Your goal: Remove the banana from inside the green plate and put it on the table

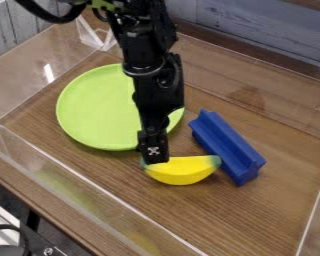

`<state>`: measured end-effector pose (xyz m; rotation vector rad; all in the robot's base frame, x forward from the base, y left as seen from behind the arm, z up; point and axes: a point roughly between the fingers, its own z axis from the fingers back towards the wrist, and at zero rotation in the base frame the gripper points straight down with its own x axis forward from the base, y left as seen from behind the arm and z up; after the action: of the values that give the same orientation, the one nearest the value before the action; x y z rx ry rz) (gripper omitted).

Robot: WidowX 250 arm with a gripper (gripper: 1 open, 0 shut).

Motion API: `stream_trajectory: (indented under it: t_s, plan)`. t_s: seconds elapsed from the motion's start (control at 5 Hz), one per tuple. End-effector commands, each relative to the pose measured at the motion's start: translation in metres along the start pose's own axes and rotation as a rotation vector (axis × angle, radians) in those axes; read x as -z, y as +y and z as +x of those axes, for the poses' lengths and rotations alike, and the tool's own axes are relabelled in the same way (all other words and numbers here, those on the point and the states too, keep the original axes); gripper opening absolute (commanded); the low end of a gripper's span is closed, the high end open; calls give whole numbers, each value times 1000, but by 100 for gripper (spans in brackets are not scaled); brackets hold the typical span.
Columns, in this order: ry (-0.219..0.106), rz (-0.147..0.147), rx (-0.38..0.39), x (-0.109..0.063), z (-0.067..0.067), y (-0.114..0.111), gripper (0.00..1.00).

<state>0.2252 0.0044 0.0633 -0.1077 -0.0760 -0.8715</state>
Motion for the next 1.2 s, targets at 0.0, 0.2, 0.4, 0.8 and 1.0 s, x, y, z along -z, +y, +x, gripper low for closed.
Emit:
stream_trajectory:
  t_s: [0.0,0.2,0.4,0.8,1.0]
  plan:
    - [-36,49,-5,-13,4,9,100]
    - [-36,48,-8,-13,4,10,100]
    - [-38,49,-11,-13,4,11,100]
    - [-43,53,-18,-15,4,12,100]
    - [-45,55,-23,-15,4,15,100]
